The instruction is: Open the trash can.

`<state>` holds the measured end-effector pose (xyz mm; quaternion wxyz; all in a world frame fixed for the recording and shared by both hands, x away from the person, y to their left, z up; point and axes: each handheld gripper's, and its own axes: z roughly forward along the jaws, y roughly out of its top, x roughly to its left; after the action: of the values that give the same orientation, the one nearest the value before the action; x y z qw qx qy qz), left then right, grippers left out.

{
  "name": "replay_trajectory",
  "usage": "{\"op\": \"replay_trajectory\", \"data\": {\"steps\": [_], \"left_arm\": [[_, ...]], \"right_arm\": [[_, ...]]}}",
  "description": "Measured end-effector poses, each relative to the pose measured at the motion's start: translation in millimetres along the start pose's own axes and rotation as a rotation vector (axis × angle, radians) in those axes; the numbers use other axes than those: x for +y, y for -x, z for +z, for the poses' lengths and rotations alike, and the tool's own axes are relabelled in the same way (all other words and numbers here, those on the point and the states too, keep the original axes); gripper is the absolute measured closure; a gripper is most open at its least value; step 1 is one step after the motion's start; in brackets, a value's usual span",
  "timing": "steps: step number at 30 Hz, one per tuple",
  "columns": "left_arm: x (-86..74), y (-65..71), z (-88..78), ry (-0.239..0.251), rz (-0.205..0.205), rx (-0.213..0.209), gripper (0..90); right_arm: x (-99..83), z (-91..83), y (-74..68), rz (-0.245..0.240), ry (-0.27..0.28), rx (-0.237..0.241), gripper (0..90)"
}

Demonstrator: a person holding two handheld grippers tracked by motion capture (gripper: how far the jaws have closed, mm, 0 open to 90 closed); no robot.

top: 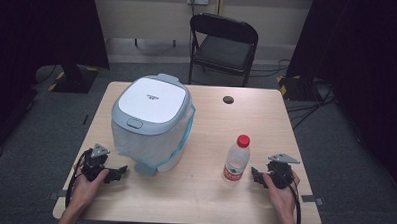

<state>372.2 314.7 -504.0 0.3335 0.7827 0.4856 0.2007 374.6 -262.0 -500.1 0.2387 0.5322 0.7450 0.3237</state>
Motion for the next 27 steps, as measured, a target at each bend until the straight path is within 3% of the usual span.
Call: {"op": "replay_trajectory", "data": {"steps": [9,13,14,15,19,20,21,27], "left_arm": [[0.0,0.0,0.0,0.0,0.0,0.0,0.0],[0.0,0.1,0.0,0.0,-0.001,0.0,0.0],[0.0,0.1,0.0,0.0,0.0,0.001,0.0],[0.0,0.1,0.0,0.0,0.0,0.001,0.0],[0.0,0.1,0.0,0.0,0.0,0.001,0.0],[0.0,0.1,0.0,0.0,0.0,0.001,0.0],[0.0,0.1,0.0,0.0,0.0,0.001,0.0],[0.0,0.1,0.0,0.0,-0.001,0.001,0.0]], "right_arm": [[-2.7,-3.3,-3.0,0.004,-0.001,-0.002,13.4],[-5.4,-8.5,-7.6,-0.012,-0.01,0.025,15.0],[-6.4,-13.1,-12.9,-0.034,-0.024,0.056,18.8],[-6.4,-13.1,-12.9,-0.034,-0.024,0.056,18.8],[-9.1,-26.6,-26.3,-0.074,-0.018,0.142,19.4],[-9.9,-34.3,-33.1,-0.095,-0.003,0.181,19.3],[-9.9,-34.3,-33.1,-0.095,-0.003,0.181,19.3],[-10.2,-45.9,-60.1,-0.18,0.081,0.293,14.9]]}}
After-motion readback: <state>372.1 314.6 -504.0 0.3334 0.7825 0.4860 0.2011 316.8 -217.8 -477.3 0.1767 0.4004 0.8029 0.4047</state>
